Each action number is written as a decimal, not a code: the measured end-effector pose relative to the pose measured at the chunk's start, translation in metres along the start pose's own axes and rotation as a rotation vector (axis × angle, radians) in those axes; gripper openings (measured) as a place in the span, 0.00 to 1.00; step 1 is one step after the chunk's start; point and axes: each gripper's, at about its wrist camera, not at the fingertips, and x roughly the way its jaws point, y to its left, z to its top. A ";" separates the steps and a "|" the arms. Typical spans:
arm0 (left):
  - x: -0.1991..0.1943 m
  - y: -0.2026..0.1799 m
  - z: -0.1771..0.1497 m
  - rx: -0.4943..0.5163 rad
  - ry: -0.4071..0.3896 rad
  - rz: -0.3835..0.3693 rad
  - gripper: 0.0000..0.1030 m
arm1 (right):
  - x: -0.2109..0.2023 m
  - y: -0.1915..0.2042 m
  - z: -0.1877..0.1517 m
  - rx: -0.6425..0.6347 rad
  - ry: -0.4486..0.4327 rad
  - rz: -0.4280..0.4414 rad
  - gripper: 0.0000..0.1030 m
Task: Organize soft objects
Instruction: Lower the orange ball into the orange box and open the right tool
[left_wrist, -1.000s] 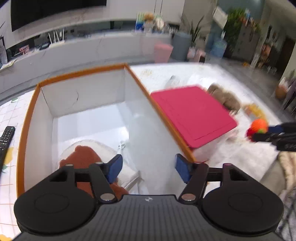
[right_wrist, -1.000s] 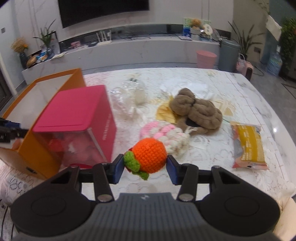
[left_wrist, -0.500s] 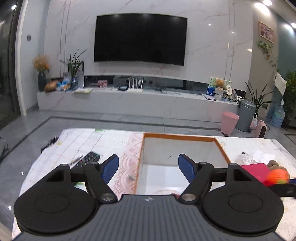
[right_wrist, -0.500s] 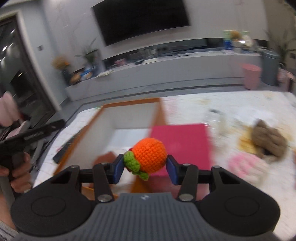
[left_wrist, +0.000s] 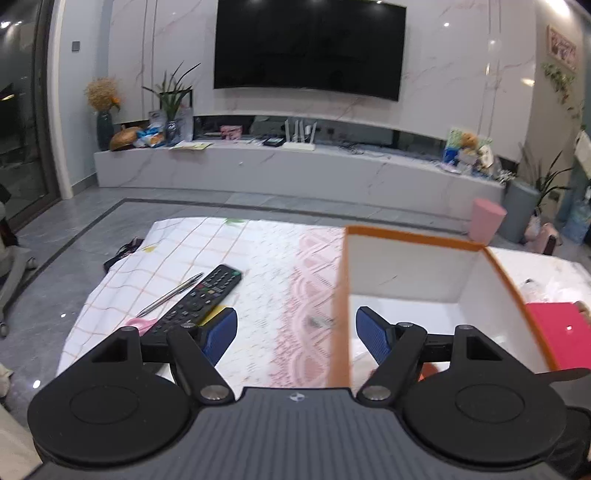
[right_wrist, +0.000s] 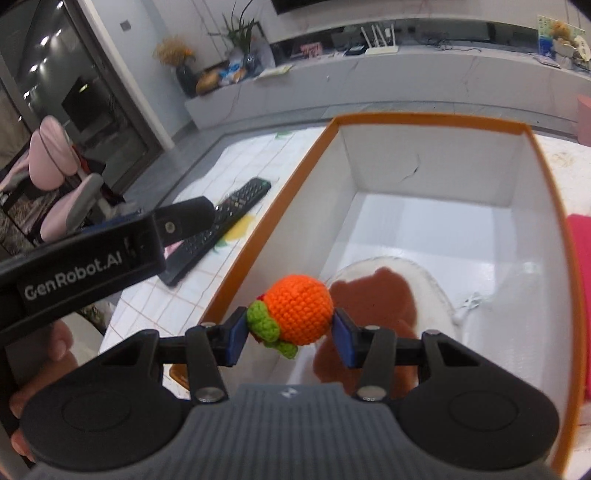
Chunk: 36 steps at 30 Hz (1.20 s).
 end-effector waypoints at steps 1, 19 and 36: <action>0.002 0.001 0.000 -0.006 0.012 0.007 0.84 | 0.003 0.002 0.000 -0.013 0.008 0.003 0.48; -0.010 0.007 0.004 -0.046 0.039 -0.010 0.84 | -0.022 0.019 -0.007 -0.150 0.010 -0.051 0.58; -0.062 -0.060 0.023 0.037 -0.086 -0.134 0.84 | -0.155 -0.045 0.005 -0.093 -0.221 -0.169 0.67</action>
